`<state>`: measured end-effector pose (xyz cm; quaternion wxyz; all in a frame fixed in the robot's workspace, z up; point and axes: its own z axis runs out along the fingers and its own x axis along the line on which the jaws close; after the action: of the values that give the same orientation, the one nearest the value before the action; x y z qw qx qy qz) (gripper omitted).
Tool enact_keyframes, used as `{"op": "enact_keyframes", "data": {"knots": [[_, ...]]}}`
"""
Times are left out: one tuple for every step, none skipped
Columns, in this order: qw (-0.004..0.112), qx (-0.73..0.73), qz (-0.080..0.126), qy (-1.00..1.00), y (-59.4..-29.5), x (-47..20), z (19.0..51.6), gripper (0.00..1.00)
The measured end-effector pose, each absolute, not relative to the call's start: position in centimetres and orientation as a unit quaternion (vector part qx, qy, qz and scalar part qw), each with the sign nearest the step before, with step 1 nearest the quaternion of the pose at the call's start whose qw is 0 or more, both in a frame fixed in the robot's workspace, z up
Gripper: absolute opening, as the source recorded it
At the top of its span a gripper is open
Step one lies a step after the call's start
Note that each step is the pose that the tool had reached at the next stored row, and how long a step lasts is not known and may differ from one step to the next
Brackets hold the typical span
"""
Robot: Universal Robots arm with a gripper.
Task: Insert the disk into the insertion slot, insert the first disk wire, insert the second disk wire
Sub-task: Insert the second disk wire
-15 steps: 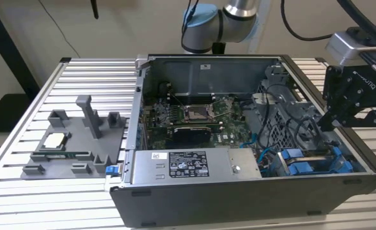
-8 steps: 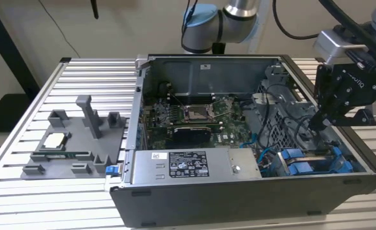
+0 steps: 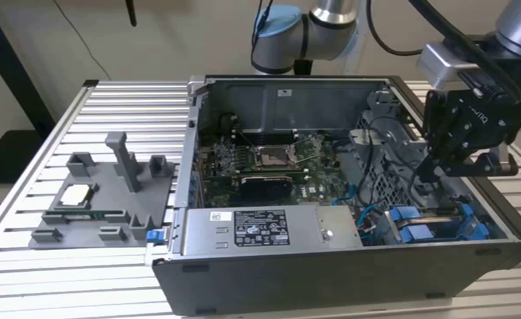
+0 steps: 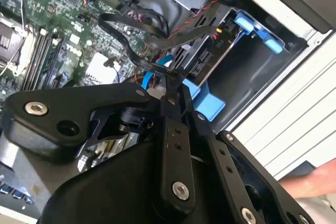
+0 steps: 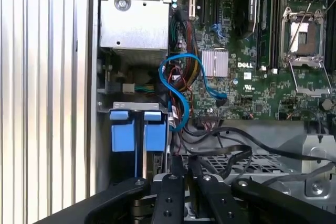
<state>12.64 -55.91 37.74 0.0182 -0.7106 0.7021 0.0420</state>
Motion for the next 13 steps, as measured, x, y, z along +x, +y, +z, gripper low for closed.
{"op": "enact_keyframes", "data": {"knots": [[0.017, -0.711, 0.042, 0.702, -55.9, 12.6, 37.7, 0.16], [0.016, -0.71, 0.042, 0.702, -56.0, 12.6, 37.6, 0.16], [0.014, -0.71, 0.042, 0.702, -56.1, 12.6, 37.6, 0.16], [0.013, -0.71, 0.042, 0.702, -56.1, 12.6, 37.5, 0.16], [0.012, -0.71, 0.043, 0.702, -56.3, 12.6, 37.5, 0.16], [0.011, -0.71, 0.042, 0.703, -56.4, 12.6, 37.4, 0.16], [0.011, -0.71, 0.042, 0.703, -56.5, 12.6, 37.3, 0.16], [0.01, -0.71, 0.042, 0.703, -56.6, 12.6, 37.2, 0.16], [0.01, -0.71, 0.042, 0.703, -56.8, 12.6, 37.0, 0.16], [0.01, -0.709, 0.042, 0.704, -56.9, 12.6, 36.9, 0.16], [0.01, -0.709, 0.042, 0.704, -57.1, 12.6, 36.8, 0.16], [0.01, -0.709, 0.042, 0.704, -57.2, 12.6, 36.7, 0.16], [0.011, -0.708, 0.042, 0.705, -57.3, 12.6, 36.5, 0.16]]}}
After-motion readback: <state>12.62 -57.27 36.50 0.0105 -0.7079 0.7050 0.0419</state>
